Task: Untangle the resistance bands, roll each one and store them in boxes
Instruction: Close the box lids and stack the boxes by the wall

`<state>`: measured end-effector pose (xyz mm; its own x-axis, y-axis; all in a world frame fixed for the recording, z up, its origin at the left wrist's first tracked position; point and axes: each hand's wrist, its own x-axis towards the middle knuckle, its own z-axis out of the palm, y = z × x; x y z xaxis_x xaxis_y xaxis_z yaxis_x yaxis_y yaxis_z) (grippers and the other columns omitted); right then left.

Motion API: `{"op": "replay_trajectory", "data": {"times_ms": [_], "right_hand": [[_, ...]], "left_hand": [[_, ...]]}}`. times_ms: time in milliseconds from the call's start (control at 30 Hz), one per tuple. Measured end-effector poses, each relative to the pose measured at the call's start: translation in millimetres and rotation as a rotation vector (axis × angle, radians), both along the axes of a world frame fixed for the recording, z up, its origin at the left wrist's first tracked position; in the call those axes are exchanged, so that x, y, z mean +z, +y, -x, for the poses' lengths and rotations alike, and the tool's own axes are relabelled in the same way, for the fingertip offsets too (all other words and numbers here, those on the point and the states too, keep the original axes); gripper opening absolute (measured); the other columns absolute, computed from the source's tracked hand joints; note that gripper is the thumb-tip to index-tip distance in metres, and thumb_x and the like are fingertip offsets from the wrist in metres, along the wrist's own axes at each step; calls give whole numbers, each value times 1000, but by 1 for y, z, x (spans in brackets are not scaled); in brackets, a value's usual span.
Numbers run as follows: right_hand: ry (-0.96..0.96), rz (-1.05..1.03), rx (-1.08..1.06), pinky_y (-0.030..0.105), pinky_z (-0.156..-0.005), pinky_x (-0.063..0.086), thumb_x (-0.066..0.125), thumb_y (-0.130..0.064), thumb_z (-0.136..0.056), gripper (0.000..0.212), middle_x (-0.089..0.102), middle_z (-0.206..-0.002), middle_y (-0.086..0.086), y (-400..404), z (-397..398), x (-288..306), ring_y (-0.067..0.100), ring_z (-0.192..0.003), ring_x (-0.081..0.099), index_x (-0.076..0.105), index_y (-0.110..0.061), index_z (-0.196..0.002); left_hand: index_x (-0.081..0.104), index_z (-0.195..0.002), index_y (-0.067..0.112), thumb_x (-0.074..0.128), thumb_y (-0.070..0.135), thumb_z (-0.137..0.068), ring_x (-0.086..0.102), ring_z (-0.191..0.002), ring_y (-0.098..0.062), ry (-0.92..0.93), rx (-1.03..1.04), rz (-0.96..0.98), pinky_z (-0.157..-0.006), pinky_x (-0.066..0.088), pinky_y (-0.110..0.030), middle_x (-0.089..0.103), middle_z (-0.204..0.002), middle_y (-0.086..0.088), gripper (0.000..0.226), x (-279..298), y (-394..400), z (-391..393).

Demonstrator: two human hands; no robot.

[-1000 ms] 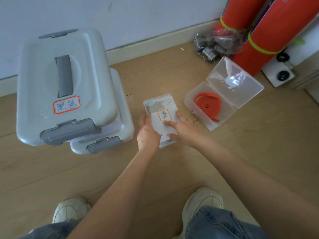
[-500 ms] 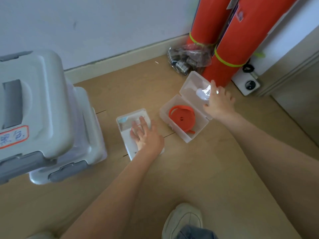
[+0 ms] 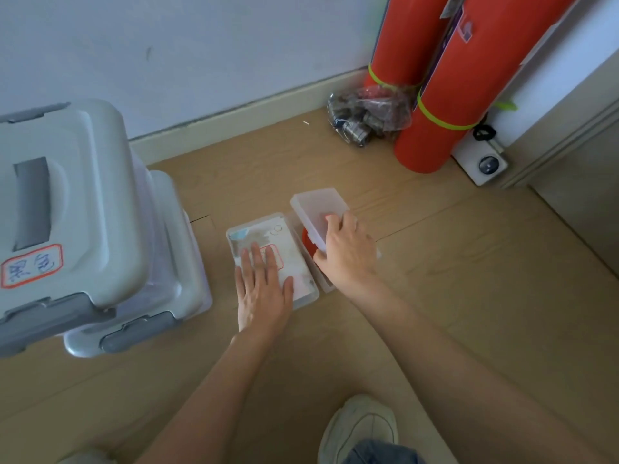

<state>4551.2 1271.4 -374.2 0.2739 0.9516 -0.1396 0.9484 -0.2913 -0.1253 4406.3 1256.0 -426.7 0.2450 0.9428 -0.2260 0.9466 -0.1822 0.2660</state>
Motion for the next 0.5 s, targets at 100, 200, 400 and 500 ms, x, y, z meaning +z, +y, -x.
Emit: {"op": "replay_trajectory", "data": {"times_ms": [100, 200, 400, 500], "right_hand": [[20, 40, 15, 46, -102, 27, 50, -37, -89, 60, 26, -143, 15, -6, -3, -11, 38, -128, 29, 27, -11, -138], [117, 151, 82, 53, -113, 8, 37, -48, -94, 67, -5, -157, 5, -13, -5, -22, 40, -142, -1, 5, -23, -148], [109, 167, 100, 49, -113, 0, 23, -49, -98, 53, -1, -159, -5, -17, -11, -29, 30, -144, -7, 8, -39, -147], [93, 173, 109, 53, -112, -3, 19, -48, -99, 48, -1, -158, -10, -17, -17, -29, 27, -144, -7, 8, -45, -145]], "left_hand": [[-8, -146, 4, 24, 38, -99, -19, -142, -31, -16, 40, 6, -114, -11, -38, -16, -153, -21, 67, -4, -7, 5], [-12, -145, 4, 23, 39, -99, -22, -141, -31, -24, 22, 35, -114, -12, -38, -20, -152, -21, 68, -3, -2, 4], [-9, -148, 11, 24, 38, -98, -21, -142, -27, 2, -53, -14, -112, -17, -38, -19, -154, -15, 66, 8, 6, 5], [-10, -148, 23, 19, 40, -99, -24, -141, -24, 10, -194, -36, -111, -17, -41, -21, -155, -4, 59, 8, 10, -5]]}}
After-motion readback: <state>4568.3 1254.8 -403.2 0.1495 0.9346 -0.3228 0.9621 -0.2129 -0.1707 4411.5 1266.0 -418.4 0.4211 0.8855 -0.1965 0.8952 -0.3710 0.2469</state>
